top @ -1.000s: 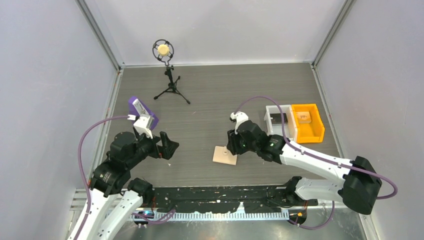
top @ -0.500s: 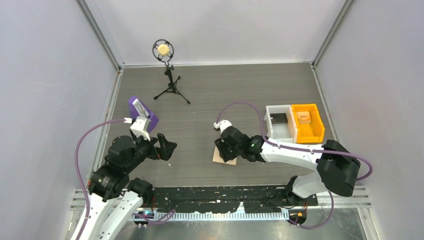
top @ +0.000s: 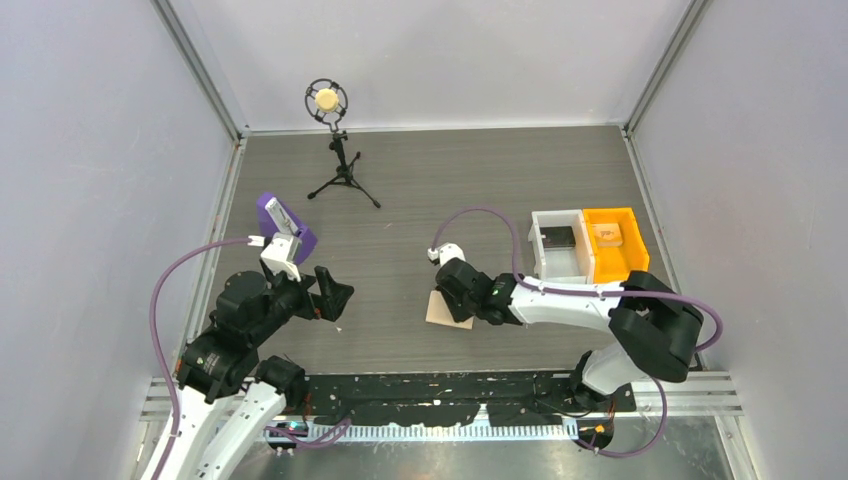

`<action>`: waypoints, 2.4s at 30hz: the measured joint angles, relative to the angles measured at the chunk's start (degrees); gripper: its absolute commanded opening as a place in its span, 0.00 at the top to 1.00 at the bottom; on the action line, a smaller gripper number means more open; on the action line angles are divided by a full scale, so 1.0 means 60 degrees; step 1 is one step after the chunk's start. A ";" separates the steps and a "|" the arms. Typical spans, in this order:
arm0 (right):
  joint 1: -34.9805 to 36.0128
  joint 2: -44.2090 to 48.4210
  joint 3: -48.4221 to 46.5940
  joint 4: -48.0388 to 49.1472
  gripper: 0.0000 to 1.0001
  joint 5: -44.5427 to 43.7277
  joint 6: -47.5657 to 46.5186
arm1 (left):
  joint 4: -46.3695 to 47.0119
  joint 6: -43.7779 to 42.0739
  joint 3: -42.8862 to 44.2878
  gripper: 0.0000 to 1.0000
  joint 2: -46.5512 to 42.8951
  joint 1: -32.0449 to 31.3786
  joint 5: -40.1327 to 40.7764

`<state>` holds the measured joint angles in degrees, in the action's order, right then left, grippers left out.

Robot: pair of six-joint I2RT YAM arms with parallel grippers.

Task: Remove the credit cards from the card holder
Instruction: Open the card holder at the center of the board.

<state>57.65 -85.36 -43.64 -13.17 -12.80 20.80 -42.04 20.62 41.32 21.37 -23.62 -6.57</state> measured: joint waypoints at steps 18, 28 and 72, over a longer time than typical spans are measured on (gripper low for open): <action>0.0007 0.1421 0.0419 0.0477 0.95 0.0597 0.0852 | -0.0018 0.0044 -0.0004 0.01 0.0069 0.0000 0.0022; -0.0004 0.2426 0.0426 0.0477 0.95 0.0958 0.1286 | 0.0044 0.0375 -0.0164 0.03 0.0186 0.0000 -0.0262; -0.0131 0.4269 0.1708 0.2685 0.95 0.3002 0.2590 | 0.7825 0.3432 -0.2696 1.00 0.5464 -0.1144 -0.4368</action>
<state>56.86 -59.75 -33.39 2.94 5.21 36.34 4.91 41.21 25.15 54.15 -30.48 -32.77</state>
